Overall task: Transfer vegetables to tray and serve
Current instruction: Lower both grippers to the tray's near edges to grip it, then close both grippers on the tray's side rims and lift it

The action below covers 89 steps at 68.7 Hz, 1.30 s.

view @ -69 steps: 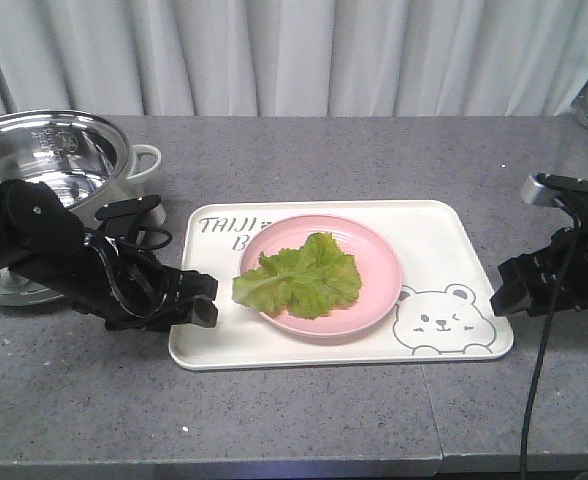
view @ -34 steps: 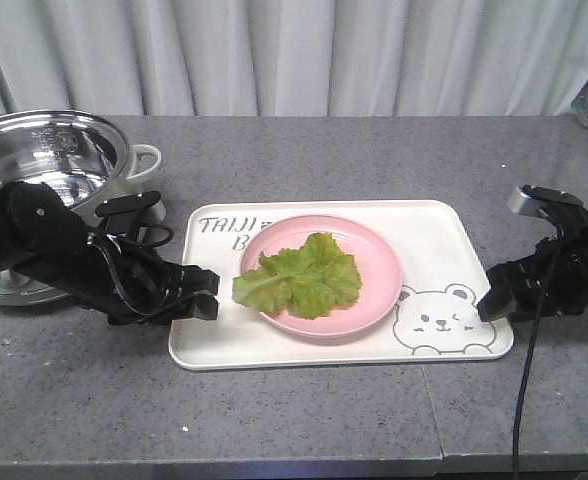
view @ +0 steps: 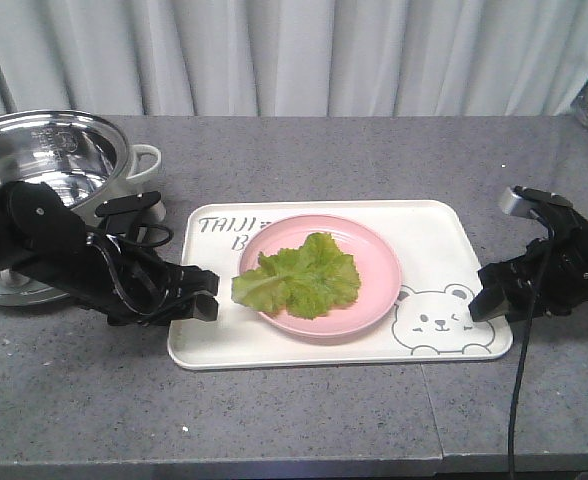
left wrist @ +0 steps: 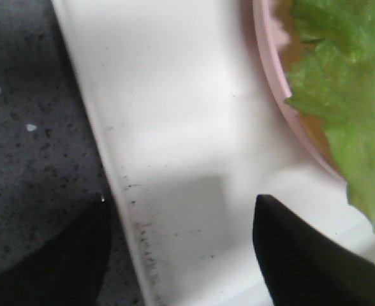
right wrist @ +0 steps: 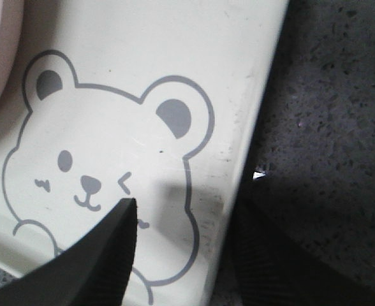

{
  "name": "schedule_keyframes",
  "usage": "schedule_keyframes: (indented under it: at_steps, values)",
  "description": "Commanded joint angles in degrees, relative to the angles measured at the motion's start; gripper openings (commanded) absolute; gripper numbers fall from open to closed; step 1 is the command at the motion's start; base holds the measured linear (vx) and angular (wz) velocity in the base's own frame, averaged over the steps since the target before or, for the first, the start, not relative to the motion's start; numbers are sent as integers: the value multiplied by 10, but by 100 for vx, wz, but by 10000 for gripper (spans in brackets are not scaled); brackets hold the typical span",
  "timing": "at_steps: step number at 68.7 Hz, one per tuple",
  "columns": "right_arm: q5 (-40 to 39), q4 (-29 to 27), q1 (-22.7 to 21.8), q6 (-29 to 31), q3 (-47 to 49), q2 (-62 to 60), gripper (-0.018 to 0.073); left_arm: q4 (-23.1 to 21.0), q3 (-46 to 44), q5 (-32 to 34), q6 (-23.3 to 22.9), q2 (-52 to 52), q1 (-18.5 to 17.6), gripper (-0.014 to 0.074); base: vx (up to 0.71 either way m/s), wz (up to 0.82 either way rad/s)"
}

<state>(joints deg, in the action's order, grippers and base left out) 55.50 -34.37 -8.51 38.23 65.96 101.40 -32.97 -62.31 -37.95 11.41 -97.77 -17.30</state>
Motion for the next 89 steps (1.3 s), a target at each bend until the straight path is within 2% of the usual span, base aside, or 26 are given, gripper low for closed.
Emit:
schedule_keyframes:
  at_steps: [1, 11, 21, 46, 57, 77, 89]
  values:
    - [7, -9, -1, -2, 12, -14, 334, -14, -12, -4, -1, 20, -2, 460, 0, 0]
    - [10, -8, -1, -4, 12, -14, 279, -14, -12, -4, -1, 20, -2, 456, 0, 0]
    - [10, -8, -1, -4, 12, -14, 183, -14, -12, -3, -1, 20, -2, 402, 0, 0]
    - [15, -8, -1, -4, 12, -14, -13, -14, -12, -3, -1, 20, -2, 119, 0, 0]
    - [24, -14, -1, -8, 12, -18, -8, -14, -12, -4, -1, 20, -2, -9, 0, 0]
    - [47, -14, -1, -41, 10, -54, -4, -11, -13, -13, -1, 38, -2, -7, 0, 0]
    - [51, -18, -1, -50, 8, -104, -4, 13, -13, -25, -2, 86, -2, -7, 0, 0]
